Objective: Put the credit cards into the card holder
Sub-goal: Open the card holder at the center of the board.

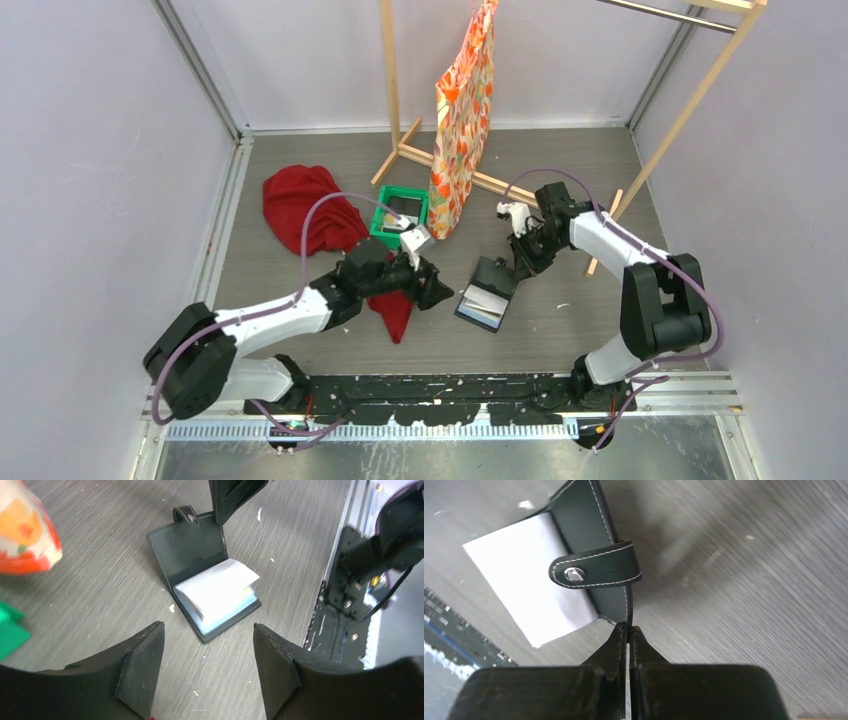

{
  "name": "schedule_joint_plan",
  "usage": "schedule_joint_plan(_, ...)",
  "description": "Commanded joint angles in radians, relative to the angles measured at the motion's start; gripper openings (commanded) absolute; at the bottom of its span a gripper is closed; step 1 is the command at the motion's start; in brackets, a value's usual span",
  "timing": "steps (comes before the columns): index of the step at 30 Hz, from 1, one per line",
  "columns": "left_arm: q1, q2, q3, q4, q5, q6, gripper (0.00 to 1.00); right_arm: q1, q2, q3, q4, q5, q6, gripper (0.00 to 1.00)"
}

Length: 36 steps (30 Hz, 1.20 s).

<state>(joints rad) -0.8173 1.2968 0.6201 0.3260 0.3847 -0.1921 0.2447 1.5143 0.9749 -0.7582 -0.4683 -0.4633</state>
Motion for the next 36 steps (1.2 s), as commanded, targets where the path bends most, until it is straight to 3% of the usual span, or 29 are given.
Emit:
schedule_joint_plan(1,0.004,-0.089,-0.143,0.252,-0.138,-0.250,0.71,-0.027,0.089,0.049,0.040,0.177,0.166,0.01)
schedule_joint_plan(8,-0.020,-0.017,-0.234,0.428,-0.169,-0.592,0.70,-0.026,0.182,0.088,-0.010,0.223,0.190,0.01)
schedule_joint_plan(13,-0.130,0.132,-0.168,0.502,-0.215,-0.668,0.61,-0.026,0.226,0.110,-0.052,0.201,0.187,0.04)
schedule_joint_plan(15,-0.154,0.197,-0.127,0.506,-0.228,-0.696,0.52,-0.026,0.230,0.113,-0.060,0.187,0.182,0.04)
schedule_joint_plan(18,-0.162,0.348,-0.068,0.563,-0.190,-0.771,0.24,-0.027,0.235,0.113,-0.065,0.184,0.176,0.05)
schedule_joint_plan(21,-0.175,0.461,-0.031,0.628,-0.169,-0.837,0.13,-0.027,0.243,0.116,-0.069,0.179,0.172,0.05)
schedule_joint_plan(28,-0.209,0.570,0.015,0.631,-0.203,-0.855,0.10,-0.027,0.242,0.120,-0.073,0.167,0.169,0.05)
schedule_joint_plan(36,-0.209,0.608,0.094,0.598,-0.254,-0.839,0.15,-0.027,0.236,0.120,-0.086,0.137,0.155,0.06)
